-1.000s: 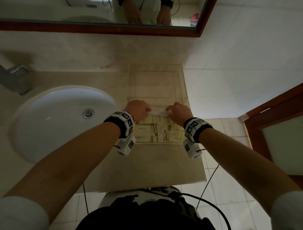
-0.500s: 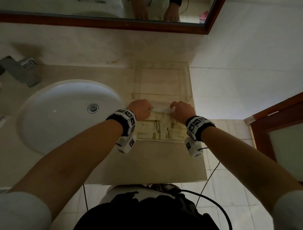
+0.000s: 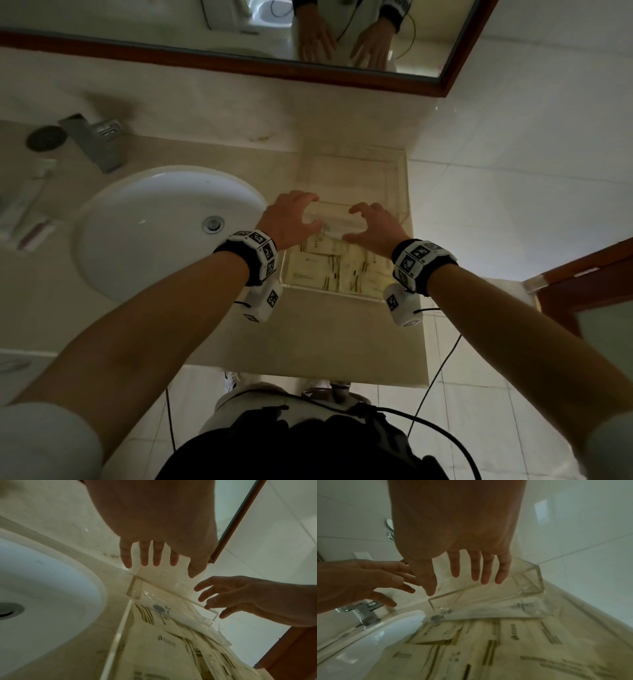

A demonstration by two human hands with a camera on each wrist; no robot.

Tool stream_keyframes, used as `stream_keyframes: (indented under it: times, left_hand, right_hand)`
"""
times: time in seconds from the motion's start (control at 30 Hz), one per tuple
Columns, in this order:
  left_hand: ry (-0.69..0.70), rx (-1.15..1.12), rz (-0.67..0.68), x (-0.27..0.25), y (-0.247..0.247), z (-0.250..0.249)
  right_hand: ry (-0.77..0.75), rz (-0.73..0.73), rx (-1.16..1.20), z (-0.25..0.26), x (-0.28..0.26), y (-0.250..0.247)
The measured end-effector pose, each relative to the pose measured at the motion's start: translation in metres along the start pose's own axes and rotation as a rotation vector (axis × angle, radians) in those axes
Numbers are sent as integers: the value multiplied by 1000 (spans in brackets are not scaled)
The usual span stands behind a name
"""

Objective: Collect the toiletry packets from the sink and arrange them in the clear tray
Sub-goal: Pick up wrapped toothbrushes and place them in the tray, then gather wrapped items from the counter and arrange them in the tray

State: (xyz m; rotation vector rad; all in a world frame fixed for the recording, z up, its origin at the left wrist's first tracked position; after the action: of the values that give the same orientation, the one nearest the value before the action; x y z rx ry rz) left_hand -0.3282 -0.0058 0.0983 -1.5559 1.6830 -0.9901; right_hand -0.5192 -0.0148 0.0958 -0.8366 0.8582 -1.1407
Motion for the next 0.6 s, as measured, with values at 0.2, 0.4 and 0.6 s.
stream_keyframes:
  times: [0.2,0.4,0.6]
  left_hand:
    - [-65,12,-81,-20,-30,26]
    - [-152,4,-155,-37,-77,83]
    - [-219,-5,-178,-52,-108,126]
  right_hand:
    - [-38,-15,11,40,7,-1]
    - [-97,-1,33,112,25,14]
    - [-96,-25,56,161,36,33]
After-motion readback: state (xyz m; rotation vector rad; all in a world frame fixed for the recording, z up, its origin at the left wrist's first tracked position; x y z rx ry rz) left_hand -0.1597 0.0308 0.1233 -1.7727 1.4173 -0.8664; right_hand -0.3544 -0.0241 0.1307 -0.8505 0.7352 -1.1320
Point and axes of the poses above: each hand's wrist, its own x-axis towards the middle knuckle, its own y-axis out of the palm, z = x × y, the point moved 5 cm from there along x, towards the middle knuckle, and after that the axes turned 9 degrees about -z, right-handed, at the moved point
